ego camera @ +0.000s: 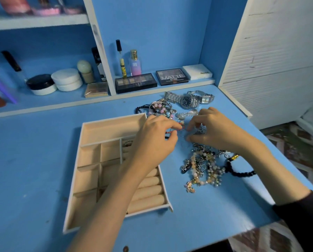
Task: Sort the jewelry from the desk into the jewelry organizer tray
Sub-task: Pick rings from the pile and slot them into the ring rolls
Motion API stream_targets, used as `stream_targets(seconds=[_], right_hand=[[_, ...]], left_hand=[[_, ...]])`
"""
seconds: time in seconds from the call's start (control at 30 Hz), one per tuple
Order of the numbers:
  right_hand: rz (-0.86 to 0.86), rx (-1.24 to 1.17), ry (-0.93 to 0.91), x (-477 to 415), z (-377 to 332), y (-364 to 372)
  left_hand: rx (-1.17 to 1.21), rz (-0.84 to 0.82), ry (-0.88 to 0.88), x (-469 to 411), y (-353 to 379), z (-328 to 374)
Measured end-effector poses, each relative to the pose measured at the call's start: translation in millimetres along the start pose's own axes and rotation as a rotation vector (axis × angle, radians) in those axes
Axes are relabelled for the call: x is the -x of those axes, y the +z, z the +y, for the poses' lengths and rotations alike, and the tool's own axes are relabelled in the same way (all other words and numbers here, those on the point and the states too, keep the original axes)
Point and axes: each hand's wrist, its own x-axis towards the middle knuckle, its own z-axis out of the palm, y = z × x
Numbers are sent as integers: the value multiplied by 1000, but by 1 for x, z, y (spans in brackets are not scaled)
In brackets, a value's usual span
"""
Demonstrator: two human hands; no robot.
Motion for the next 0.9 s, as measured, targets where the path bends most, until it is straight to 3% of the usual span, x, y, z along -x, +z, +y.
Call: stream_targets(seconds=[0.43,0.6,0.73,0.9], right_hand=[[-132,-95,119,-11,-4,-8],[62,-193,47,-3,-2,1],[330,-570,176,0,-7,8],[589,-740,235,-1,-13,19]], left_hand=[[1,42,23,2,-1,-2],[-2,44,56,2,0,-3],[-26,35,62,1,3,-4],[-127,-196,118,-4,4,-1]])
